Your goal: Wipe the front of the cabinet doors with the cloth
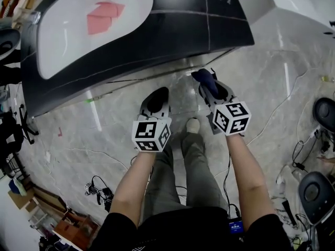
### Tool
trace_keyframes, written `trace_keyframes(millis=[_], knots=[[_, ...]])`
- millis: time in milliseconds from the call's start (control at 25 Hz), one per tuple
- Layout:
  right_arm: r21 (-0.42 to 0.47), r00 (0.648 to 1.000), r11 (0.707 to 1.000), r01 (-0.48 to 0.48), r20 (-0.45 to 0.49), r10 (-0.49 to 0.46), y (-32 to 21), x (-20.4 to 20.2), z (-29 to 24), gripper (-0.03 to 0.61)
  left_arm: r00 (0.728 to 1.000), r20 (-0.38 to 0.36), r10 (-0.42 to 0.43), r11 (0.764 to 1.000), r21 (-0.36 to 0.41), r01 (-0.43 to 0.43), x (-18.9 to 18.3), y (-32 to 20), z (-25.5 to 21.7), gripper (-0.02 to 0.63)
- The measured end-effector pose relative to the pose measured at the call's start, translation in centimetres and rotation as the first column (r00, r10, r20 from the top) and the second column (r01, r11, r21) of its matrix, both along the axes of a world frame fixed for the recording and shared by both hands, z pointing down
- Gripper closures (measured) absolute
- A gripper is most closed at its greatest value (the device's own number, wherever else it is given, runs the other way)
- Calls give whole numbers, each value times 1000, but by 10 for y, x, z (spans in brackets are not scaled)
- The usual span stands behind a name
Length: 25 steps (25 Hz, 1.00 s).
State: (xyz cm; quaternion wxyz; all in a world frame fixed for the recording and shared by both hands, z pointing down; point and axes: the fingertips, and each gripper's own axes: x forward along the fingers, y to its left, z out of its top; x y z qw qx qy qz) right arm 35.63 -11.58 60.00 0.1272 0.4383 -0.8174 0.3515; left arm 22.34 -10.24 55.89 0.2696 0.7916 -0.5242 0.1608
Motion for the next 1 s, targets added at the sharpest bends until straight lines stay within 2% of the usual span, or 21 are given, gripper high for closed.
trace_keyframes(millis=[240, 600, 760, 1000], knots=[[-26, 994, 994, 104, 19, -103, 21, -56, 8, 454, 999, 14, -39, 999, 5, 39, -29, 7, 1, 604], [-28, 977, 977, 210, 28, -209, 28, -130, 6, 454, 992, 17, -124, 992, -8, 124, -91, 29, 5, 604], [-35, 970, 969, 244, 27, -243, 31, -158, 9, 454, 986, -9, -164, 986, -16, 164, -117, 36, 6, 604], [-49, 959, 958, 283, 26, -282, 33, -200, 20, 454, 982, 12, -190, 982, -20, 190, -157, 43, 15, 604]])
